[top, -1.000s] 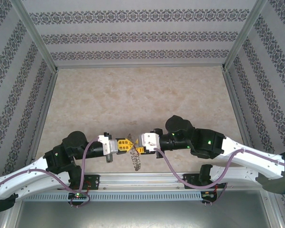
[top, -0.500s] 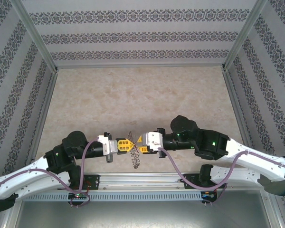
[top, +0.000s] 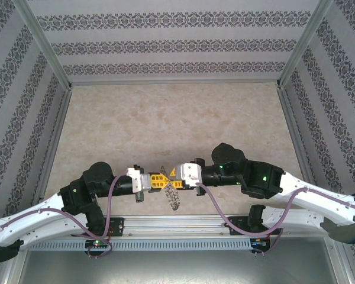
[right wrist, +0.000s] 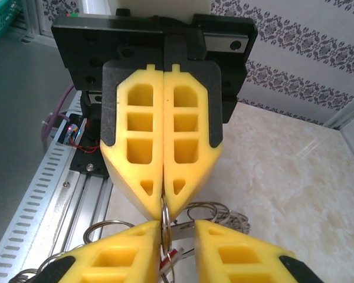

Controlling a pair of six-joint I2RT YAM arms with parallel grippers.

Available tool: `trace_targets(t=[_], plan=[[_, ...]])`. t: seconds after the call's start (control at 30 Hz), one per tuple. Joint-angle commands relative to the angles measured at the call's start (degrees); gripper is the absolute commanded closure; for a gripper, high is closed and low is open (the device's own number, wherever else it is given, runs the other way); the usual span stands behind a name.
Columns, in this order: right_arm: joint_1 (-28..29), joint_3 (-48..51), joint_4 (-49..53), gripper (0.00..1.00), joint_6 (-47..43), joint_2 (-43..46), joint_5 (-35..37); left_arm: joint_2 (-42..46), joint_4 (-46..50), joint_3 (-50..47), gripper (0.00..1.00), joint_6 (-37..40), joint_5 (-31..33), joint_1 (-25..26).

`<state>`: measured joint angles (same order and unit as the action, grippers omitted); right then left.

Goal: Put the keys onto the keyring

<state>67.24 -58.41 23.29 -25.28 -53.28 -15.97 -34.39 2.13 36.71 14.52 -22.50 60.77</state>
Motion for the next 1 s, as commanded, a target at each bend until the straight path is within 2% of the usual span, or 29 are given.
trace_targets(t=[0.0,0.1,0.27,0.33,0.5,0.57,0.67,0.77,0.97], plan=[[-0.6,0.9,-1.0,0.79,1.1,1.0,-1.0,1.3,-2.0,1.5,1.00,-0.4,-1.1,0.5],[-0.8,1.1,-1.0,0.83,1.2,1.2,-1.0,1.5,-1.7,1.7,1.00,-0.3,-1.2,0.5],[-0.8,0.6,-0.2,1.00,0.8,0.9,-0.4,1.0,0.0,2.3,1.00,0.1,0.6,0.5],[-0.8,0.0,0.5,1.00,0.3,0.9,0.2,-0.6,3.7,4.1,1.00,1.2,3.3,0.5],[-0.7,-2.7,3.6,1.00,-1.4,-1.4,3.5,-6.3,11.5,8.4,0.80,3.6,8.8,0.5],[-0.4,-3.9,4.9,1.00,-2.0,-2.6,4.4,-8.2,13.4,9.4,0.79,4.6,10.4,0.6],[-0.2,-5.0,5.8,1.00,-2.4,-3.8,5.3,-9.9,14.5,10.2,0.83,5.4,10.9,1.0],[0.0,-5.5,6.5,1.00,-2.9,-4.5,6.5,-10.5,14.5,10.2,0.99,5.6,11.1,1.2],[0.4,-6.3,8.5,1.00,-3.6,-5.6,8.7,-9.3,13.4,9.0,1.00,4.8,9.8,1.4]])
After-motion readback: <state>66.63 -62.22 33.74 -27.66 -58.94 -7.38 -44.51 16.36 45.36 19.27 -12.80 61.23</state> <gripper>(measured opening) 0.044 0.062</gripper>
